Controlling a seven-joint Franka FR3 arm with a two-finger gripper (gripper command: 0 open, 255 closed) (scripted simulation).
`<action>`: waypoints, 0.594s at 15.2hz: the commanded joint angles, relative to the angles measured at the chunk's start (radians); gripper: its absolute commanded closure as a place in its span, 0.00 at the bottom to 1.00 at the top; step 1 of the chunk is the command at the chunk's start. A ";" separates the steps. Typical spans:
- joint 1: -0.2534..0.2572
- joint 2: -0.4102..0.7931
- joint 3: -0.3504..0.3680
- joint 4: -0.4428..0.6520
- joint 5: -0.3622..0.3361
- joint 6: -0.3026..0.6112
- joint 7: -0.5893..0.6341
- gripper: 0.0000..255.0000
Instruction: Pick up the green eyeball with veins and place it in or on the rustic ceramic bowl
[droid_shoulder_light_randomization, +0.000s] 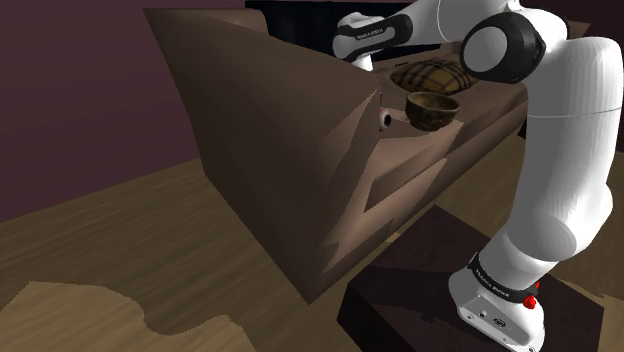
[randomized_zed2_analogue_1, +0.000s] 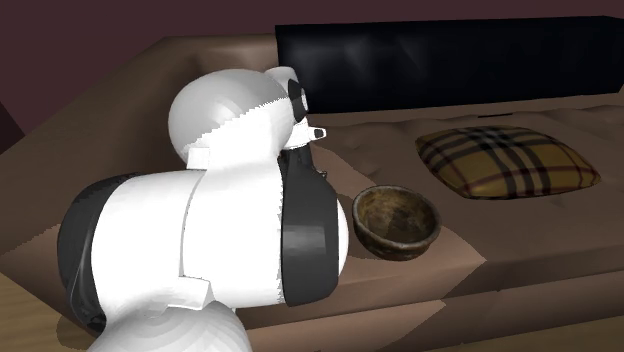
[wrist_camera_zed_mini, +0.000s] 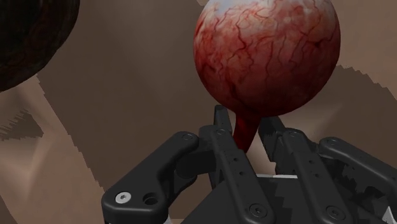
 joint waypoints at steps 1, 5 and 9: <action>0.000 -0.005 0.000 0.012 0.000 -0.018 -0.003 1.00; 0.001 -0.013 -0.001 0.055 -0.001 -0.067 -0.012 1.00; 0.002 -0.016 -0.002 0.103 -0.003 -0.118 -0.021 1.00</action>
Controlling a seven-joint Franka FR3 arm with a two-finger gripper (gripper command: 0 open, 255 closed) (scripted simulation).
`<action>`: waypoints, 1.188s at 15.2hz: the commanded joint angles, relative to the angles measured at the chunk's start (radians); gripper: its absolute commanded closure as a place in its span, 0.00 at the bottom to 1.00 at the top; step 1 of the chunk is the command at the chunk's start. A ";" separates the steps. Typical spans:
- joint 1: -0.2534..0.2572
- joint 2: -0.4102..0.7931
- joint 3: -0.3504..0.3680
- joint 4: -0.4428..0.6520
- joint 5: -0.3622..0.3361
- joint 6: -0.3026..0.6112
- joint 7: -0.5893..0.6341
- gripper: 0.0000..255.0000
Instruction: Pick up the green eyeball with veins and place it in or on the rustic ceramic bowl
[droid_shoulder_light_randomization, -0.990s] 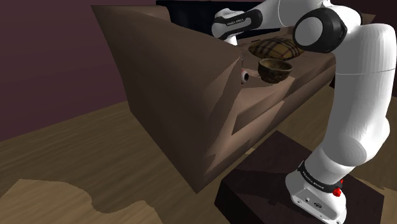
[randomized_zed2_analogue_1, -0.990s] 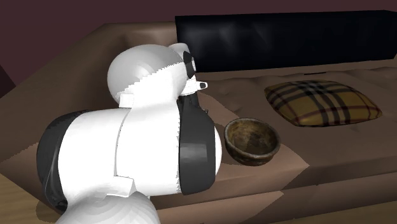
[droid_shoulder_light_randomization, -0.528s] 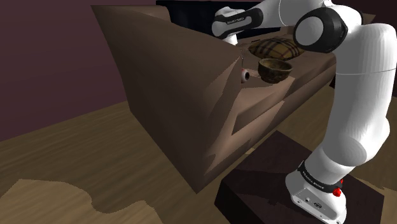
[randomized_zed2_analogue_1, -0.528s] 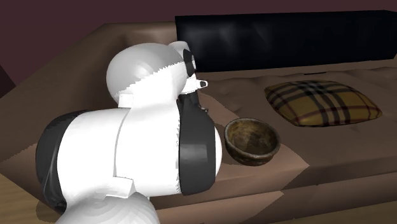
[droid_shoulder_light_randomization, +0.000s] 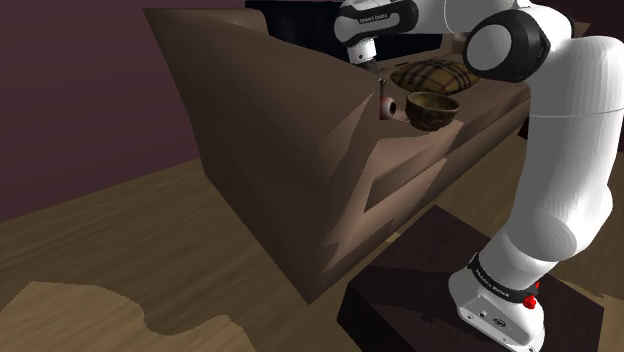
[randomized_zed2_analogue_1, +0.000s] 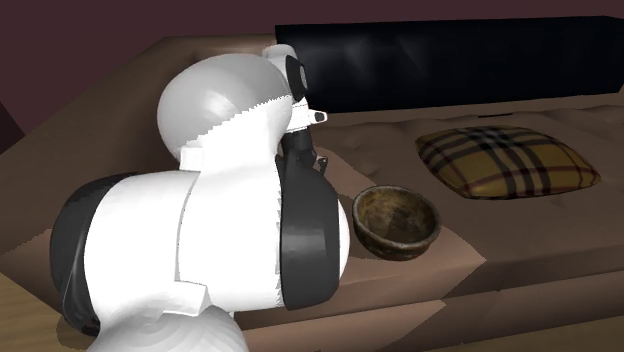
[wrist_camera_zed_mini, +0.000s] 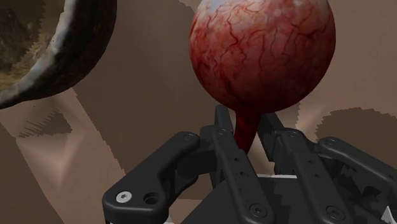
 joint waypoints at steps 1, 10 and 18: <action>0.001 0.001 0.000 0.027 0.000 -0.026 -0.003 1.00; 0.003 0.014 -0.003 0.166 -0.004 -0.151 -0.027 1.00; 0.003 0.054 -0.007 0.338 -0.009 -0.280 -0.055 1.00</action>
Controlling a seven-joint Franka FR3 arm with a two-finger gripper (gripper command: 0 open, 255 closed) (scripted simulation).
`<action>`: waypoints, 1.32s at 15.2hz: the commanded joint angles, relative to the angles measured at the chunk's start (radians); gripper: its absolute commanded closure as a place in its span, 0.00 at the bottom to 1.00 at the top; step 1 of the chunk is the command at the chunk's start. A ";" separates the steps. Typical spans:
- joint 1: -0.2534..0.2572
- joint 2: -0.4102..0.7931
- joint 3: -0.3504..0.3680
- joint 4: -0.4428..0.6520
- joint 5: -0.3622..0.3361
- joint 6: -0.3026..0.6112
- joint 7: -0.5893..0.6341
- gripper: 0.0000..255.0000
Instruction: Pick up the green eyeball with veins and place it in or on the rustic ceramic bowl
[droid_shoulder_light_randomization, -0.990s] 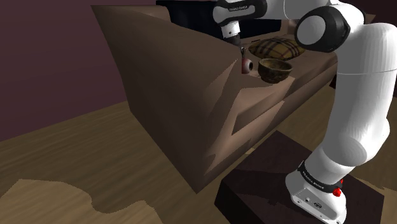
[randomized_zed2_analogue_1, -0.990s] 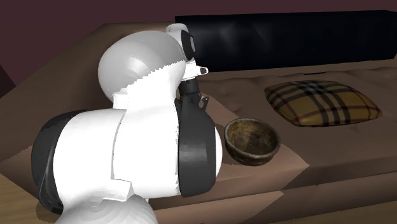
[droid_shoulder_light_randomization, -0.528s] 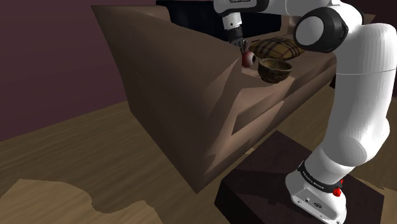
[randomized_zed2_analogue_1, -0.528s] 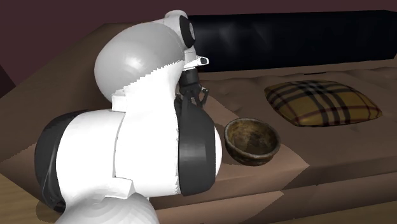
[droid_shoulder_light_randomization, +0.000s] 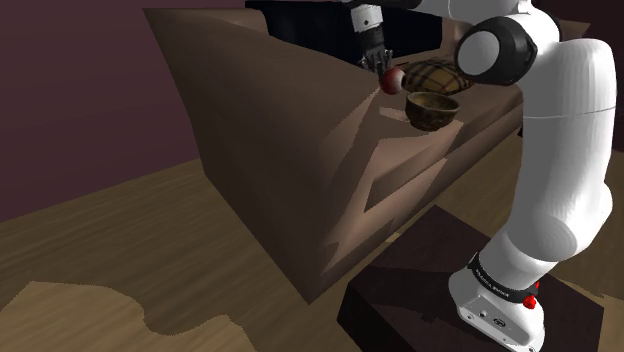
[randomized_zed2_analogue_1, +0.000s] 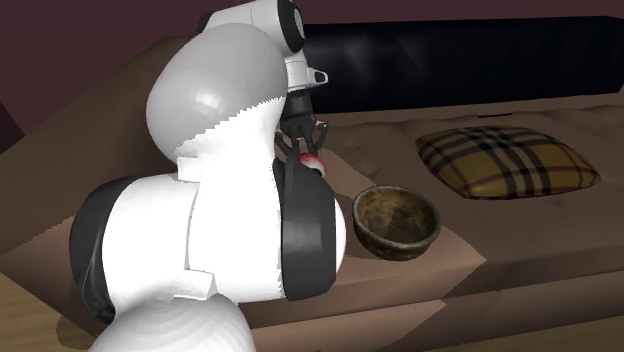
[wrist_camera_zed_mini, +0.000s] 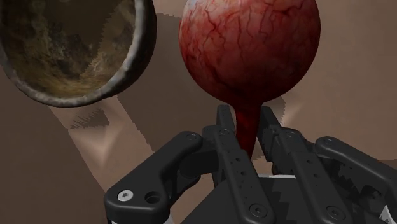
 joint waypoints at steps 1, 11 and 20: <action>0.000 0.013 -0.001 0.051 -0.002 -0.037 -0.008 1.00; -0.054 -0.039 -0.025 0.030 -0.030 -0.050 -0.099 1.00; -0.176 -0.156 -0.085 -0.172 -0.079 0.083 -0.267 1.00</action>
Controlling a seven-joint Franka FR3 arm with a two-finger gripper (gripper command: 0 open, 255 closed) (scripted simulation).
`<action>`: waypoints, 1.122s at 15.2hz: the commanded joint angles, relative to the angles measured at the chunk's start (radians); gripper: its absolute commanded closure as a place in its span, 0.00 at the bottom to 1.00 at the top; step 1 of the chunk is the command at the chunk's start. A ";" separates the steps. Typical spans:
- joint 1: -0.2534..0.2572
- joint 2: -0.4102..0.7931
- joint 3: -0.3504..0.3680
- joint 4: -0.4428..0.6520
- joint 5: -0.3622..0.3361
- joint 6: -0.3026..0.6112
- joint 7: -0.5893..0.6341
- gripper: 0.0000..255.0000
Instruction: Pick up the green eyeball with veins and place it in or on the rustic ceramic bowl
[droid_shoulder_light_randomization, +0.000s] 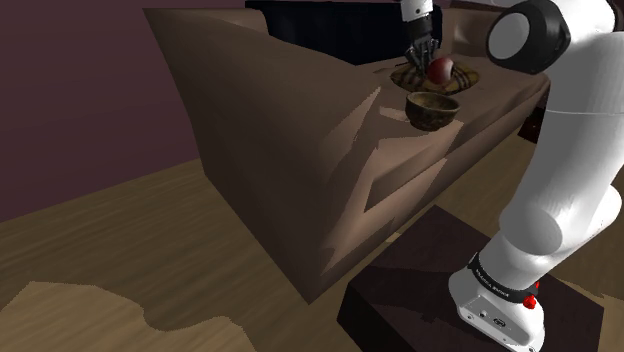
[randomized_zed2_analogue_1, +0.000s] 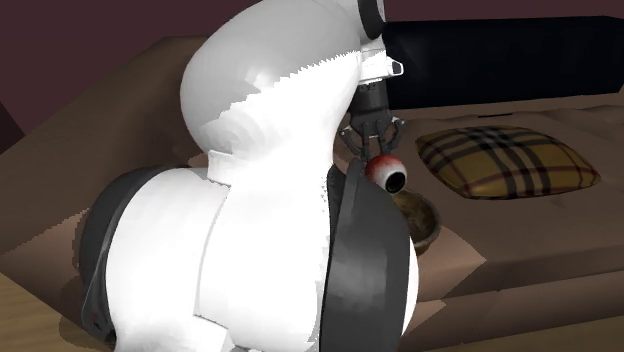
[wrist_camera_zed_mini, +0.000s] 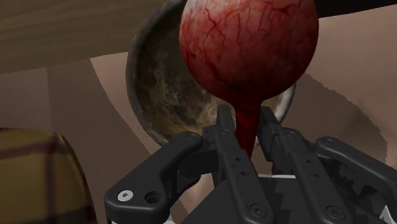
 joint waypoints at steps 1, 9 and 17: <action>-0.028 -0.023 -0.015 -0.044 -0.011 0.035 -0.039 1.00; -0.065 -0.053 -0.032 -0.176 -0.020 0.150 -0.066 1.00; -0.066 -0.062 -0.031 -0.269 -0.018 0.231 -0.041 1.00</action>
